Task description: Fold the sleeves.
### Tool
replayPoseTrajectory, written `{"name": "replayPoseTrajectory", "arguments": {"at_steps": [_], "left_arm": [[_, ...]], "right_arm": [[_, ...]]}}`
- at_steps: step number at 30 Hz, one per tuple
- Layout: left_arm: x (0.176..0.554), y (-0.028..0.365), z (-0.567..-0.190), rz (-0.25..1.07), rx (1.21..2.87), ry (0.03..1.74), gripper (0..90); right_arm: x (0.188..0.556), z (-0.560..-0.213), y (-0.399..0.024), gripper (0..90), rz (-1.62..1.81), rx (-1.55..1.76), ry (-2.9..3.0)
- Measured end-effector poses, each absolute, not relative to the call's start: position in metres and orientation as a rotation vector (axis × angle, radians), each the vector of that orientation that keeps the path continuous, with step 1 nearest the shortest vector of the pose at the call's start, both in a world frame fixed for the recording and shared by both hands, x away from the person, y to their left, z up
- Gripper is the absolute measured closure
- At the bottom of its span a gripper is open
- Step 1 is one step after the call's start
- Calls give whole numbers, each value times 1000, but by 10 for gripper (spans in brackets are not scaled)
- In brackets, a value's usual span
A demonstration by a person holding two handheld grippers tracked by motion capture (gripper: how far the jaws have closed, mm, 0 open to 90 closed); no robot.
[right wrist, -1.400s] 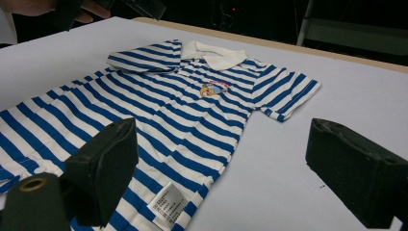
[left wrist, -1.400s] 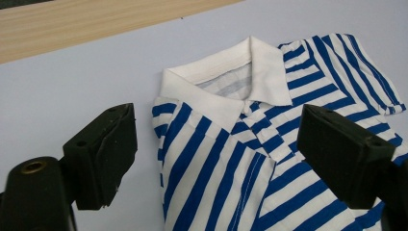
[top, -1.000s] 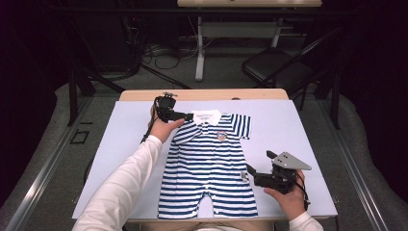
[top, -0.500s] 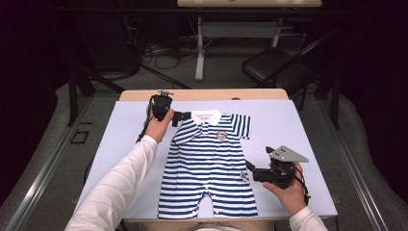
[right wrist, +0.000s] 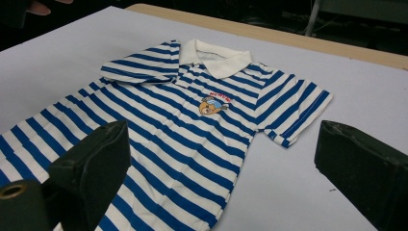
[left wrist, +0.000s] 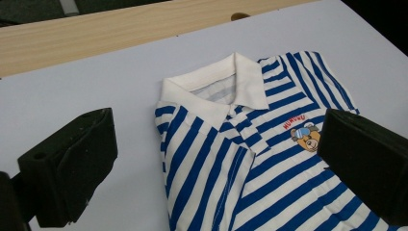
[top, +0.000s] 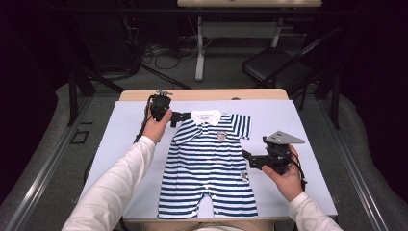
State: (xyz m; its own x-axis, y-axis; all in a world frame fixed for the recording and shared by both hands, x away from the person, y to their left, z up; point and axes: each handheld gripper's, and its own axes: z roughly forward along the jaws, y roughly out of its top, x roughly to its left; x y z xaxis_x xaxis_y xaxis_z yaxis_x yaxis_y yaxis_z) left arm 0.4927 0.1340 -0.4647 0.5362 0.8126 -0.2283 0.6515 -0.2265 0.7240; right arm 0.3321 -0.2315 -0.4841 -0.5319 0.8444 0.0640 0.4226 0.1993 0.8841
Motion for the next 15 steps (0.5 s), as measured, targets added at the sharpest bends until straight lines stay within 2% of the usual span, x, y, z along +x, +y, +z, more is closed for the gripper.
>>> {"name": "replayPoseTrajectory", "arguments": {"at_steps": [15], "left_arm": [[485,133,-457,245,1945,1154,5]], "right_arm": [[371,-469,-225,12,1228,1231,2098]]}}
